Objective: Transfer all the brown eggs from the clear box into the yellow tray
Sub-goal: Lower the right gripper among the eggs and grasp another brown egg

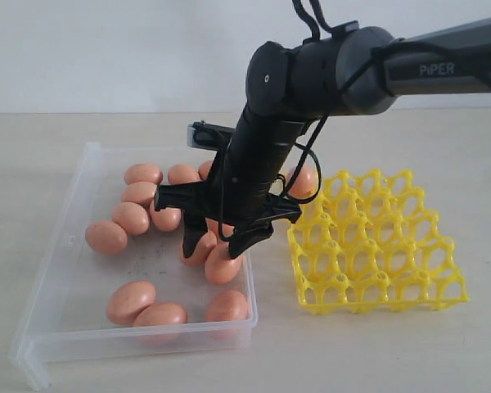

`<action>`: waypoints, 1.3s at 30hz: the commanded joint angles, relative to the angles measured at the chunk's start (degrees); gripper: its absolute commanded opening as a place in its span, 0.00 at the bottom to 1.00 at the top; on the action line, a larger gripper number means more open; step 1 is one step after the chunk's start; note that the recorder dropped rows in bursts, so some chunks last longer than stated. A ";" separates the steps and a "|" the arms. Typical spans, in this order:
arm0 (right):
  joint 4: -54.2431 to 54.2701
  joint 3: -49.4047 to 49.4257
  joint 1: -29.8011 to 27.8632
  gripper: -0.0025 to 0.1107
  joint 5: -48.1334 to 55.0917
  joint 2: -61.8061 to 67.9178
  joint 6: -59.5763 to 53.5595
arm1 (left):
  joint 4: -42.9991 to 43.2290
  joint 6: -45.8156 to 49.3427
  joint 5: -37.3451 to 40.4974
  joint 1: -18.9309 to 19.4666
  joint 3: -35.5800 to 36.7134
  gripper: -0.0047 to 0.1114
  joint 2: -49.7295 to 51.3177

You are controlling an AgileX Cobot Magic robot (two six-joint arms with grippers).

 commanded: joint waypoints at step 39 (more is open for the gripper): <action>-5.84 -0.23 4.00 0.51 -11.08 2.53 -69.44 | -0.26 0.26 -0.90 -0.16 -0.13 0.07 0.23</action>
